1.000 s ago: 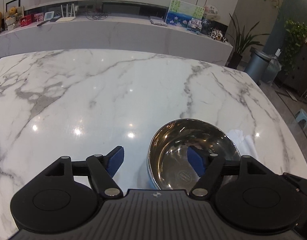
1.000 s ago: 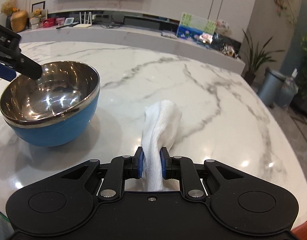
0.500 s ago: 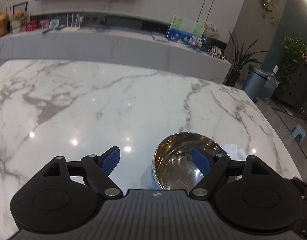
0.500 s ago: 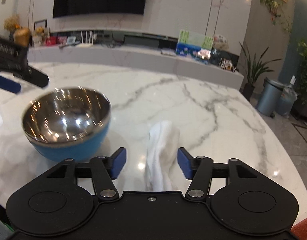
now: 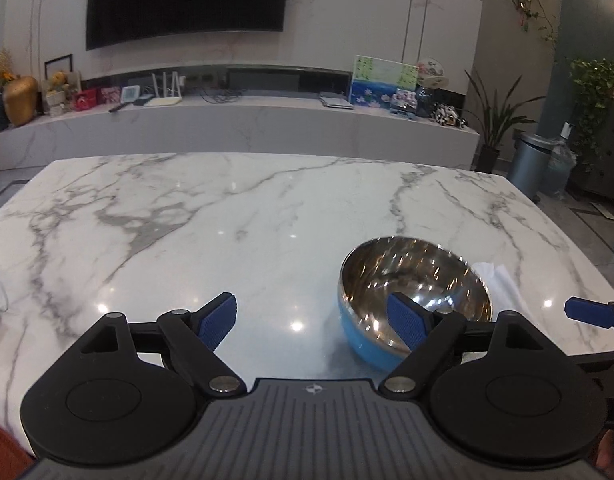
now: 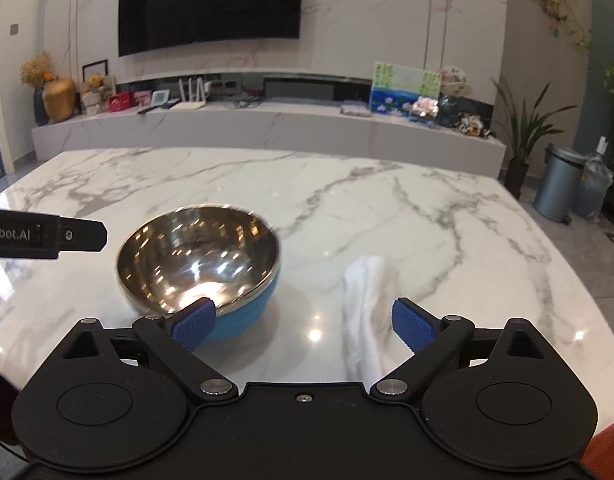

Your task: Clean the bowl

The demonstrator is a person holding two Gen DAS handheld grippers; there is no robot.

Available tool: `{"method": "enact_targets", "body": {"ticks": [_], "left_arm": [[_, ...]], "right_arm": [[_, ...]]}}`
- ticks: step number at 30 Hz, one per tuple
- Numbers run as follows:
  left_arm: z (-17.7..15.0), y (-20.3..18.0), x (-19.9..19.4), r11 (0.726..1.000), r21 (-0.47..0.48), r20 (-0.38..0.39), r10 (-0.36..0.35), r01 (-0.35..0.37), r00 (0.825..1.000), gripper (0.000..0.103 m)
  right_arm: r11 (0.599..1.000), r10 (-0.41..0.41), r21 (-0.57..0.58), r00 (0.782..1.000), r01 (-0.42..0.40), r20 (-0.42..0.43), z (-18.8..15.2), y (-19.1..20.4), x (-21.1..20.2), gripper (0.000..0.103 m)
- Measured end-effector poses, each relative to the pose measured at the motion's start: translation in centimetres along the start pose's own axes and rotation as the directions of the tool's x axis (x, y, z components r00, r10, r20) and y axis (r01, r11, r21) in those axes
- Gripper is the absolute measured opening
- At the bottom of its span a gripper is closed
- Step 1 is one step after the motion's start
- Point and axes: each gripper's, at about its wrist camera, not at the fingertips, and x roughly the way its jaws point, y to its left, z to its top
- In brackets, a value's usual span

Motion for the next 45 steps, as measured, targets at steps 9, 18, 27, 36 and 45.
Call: {"method": "enact_targets", "body": {"ticks": [9,18,27,36,45], "left_arm": [[-2.0,-0.8,0.3,0.998,0.048,-0.081,0.030,-0.026,0.996,0.082],[-2.6,-2.3,0.9,0.982,0.128,-0.115,0.151,-0.136,0.982,0.082],[-2.7,-3.7,0.7,0.984,0.126,-0.055,0.131,-0.123,0.990,0.082],[-3.1,-4.2,0.9,0.978,0.160,-0.058,0.144,-0.133,0.988,0.082],[-3.2,-4.3,1.1,0.976,0.168,-0.074,0.155,-0.140,0.985,0.082]], "right_arm": [[0.997,0.021,-0.081,0.998,-0.017,0.052,-0.8,1.8,-1.6,0.094],[0.996,0.027,-0.086,0.998,-0.023,0.055,-1.1,1.6,-1.8,0.094],[0.996,0.024,-0.082,0.997,-0.018,0.070,-1.5,1.1,-2.6,0.094],[0.999,0.009,-0.048,0.997,-0.005,0.076,-1.7,0.4,-2.9,0.094],[1.000,0.015,-0.028,0.997,-0.013,0.074,-1.9,0.0,-2.9,0.094]]}}
